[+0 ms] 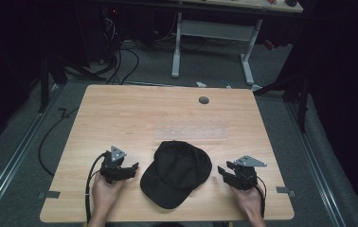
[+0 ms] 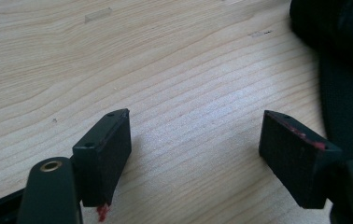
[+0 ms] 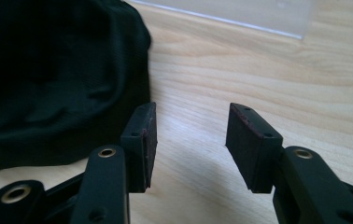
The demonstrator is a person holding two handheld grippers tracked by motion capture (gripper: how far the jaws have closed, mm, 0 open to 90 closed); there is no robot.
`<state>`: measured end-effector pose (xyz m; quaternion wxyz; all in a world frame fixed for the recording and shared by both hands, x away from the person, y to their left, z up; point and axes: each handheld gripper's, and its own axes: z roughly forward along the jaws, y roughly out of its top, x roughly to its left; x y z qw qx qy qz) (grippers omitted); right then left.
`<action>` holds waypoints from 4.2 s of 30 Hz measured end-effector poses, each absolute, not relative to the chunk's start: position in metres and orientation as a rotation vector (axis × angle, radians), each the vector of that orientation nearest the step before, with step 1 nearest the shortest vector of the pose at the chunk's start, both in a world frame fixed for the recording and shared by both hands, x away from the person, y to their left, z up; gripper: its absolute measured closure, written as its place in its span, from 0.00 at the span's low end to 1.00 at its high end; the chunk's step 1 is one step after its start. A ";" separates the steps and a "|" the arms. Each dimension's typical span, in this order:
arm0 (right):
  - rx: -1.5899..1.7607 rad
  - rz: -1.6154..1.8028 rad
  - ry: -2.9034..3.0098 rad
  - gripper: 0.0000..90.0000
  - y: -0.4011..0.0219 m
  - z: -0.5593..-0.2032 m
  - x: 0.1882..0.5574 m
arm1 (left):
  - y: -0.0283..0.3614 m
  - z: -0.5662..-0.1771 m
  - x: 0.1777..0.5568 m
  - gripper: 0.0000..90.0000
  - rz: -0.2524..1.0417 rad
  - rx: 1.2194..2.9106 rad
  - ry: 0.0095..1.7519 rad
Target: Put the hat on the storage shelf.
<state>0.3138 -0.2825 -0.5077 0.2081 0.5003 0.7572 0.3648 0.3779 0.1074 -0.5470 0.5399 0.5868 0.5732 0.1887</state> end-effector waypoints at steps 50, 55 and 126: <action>1.327 1.087 2.253 0.79 -0.200 -0.482 0.326 | 0.108 -0.547 0.379 0.29 0.453 1.384 1.370; 1.346 1.112 2.212 0.90 -0.204 -0.483 0.325 | 0.108 -0.547 0.379 0.29 0.452 1.384 1.370; 0.763 1.329 2.244 0.97 -0.248 -0.391 0.336 | 0.087 -0.489 0.357 0.17 0.056 1.433 1.249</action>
